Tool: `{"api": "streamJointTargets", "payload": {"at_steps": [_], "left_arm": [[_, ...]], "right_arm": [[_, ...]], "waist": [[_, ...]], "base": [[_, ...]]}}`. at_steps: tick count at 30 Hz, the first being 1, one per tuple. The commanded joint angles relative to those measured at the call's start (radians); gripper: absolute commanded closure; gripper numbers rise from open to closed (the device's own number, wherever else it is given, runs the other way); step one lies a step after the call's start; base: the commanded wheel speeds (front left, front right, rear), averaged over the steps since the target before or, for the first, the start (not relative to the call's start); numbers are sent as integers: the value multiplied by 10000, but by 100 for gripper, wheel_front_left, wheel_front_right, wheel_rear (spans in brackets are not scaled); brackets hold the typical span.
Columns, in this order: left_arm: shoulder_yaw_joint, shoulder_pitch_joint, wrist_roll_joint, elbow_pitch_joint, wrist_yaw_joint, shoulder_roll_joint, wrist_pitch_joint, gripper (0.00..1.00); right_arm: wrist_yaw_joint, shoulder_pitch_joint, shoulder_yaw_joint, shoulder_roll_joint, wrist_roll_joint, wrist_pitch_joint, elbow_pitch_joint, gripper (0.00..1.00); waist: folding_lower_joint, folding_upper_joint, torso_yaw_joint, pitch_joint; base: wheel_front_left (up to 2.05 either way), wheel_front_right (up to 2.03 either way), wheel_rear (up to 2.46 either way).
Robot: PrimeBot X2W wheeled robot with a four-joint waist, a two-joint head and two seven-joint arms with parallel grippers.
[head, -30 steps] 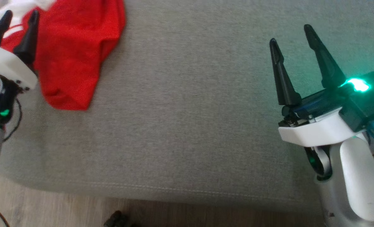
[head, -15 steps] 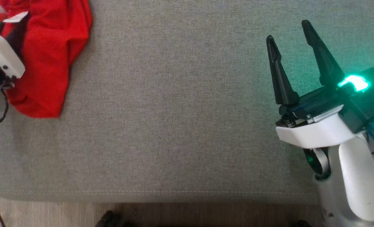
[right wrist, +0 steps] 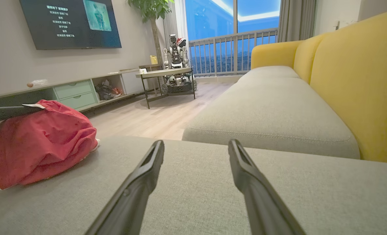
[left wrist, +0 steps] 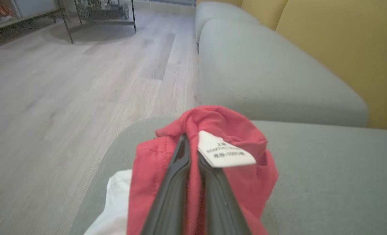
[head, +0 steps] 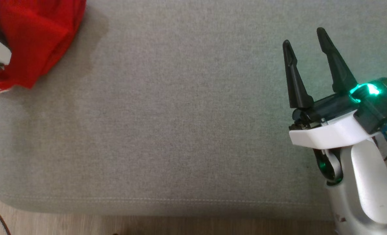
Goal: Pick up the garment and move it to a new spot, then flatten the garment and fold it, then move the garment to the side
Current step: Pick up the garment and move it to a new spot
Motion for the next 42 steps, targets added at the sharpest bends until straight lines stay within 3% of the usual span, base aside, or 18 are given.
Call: {"api": "streamJointTargets", "payload": {"at_steps": [1, 8, 14, 20, 27, 34, 42], "left_arm": [[548, -451, -75, -225, 12, 700, -134, 100], [1967, -92, 325, -1556, 61, 544, -308, 100], [3022, 1124, 943, -3391, 374, -68, -311, 100], [2922, 2159, 957, -5189, 759, -644, -264, 100], [2244, 2380, 982, -6848, 1349, -1383, 269, 100], [1846, 1646, 1457, -6391, 2086, -2442, 220, 100], [1192, 1228, 2352, -4504, 2367, -3441, -104, 100]], "right_arm": [[-4, 111, 209, 103, 78, -148, -268, 0], [-4, 358, 100, 103, 387, -285, 132, 0], [-4, 563, -39, 103, 589, -352, 351, 0], [-4, 602, -189, 103, 729, -381, 335, 0], [-4, 240, -261, 103, 935, -392, -59, 0], [-4, -58, -328, 103, 1375, -394, -731, 0], [-4, 35, -161, 103, 1598, -395, -1179, 0]], "waist": [[1, 0, 71, -439], [1, 0, 39, -1457], [1, 0, -193, -2236], [1, 0, -773, -2612], [1, 0, -1897, -2327], [1, 0, -3105, -1727], [1, 0, -3965, -1145]], "base": [[0, 0, 0], [0, 0, 0], [0, 0, 0], [0, 0, 0], [0, 0, 0], [0, 0, 0], [0, 0, 0]]}}
